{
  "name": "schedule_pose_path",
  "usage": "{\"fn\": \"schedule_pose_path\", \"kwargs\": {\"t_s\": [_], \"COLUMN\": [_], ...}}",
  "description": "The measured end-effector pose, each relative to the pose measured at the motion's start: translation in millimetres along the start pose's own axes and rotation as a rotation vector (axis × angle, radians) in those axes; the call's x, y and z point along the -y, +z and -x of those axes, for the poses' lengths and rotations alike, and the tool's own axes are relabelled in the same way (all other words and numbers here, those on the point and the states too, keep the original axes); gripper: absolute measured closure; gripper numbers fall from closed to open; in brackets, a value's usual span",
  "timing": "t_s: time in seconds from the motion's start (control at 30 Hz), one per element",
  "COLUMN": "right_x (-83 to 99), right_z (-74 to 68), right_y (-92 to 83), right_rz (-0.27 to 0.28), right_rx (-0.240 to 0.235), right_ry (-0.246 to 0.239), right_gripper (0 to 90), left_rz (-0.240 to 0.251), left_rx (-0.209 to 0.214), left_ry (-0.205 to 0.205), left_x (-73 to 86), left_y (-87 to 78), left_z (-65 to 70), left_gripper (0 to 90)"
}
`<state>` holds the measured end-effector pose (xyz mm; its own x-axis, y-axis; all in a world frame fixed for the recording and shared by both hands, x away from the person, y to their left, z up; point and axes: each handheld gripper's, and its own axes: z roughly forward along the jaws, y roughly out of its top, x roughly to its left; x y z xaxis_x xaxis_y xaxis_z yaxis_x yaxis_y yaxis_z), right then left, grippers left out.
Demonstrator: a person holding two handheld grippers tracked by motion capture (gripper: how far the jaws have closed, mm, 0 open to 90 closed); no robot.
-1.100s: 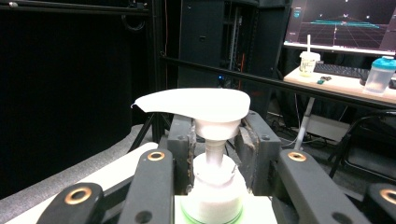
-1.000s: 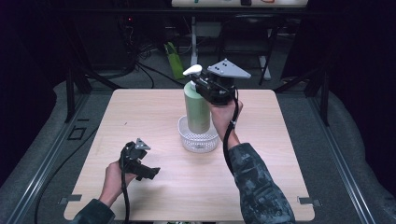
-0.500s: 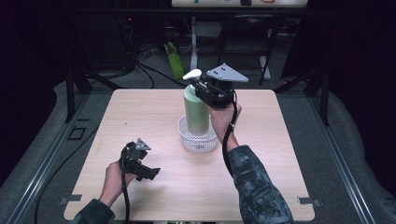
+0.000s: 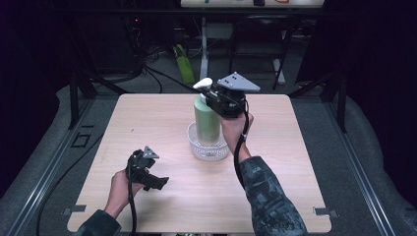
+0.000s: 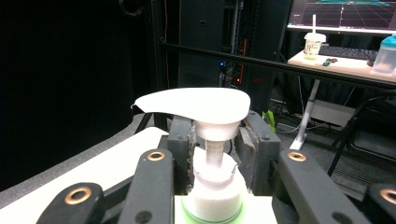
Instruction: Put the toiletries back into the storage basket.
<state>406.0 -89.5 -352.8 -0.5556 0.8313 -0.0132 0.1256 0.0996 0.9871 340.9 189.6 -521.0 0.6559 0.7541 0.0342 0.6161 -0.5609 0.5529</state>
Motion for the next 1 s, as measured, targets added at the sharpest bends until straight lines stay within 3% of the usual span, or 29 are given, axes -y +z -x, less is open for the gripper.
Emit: {"fn": "schedule_pose_path", "kwargs": {"t_s": [1.0], "right_x": [33.2], "right_z": [3.6], "right_y": [-0.8], "right_rz": [-0.069], "right_rx": [0.009], "right_ry": [-0.002], "right_gripper": [68.0], "left_rz": [-0.006], "left_rx": [0.004], "left_ry": [0.004], "left_x": [0.2], "left_y": [0.5], "left_z": [0.3], "left_gripper": [2.0]}}
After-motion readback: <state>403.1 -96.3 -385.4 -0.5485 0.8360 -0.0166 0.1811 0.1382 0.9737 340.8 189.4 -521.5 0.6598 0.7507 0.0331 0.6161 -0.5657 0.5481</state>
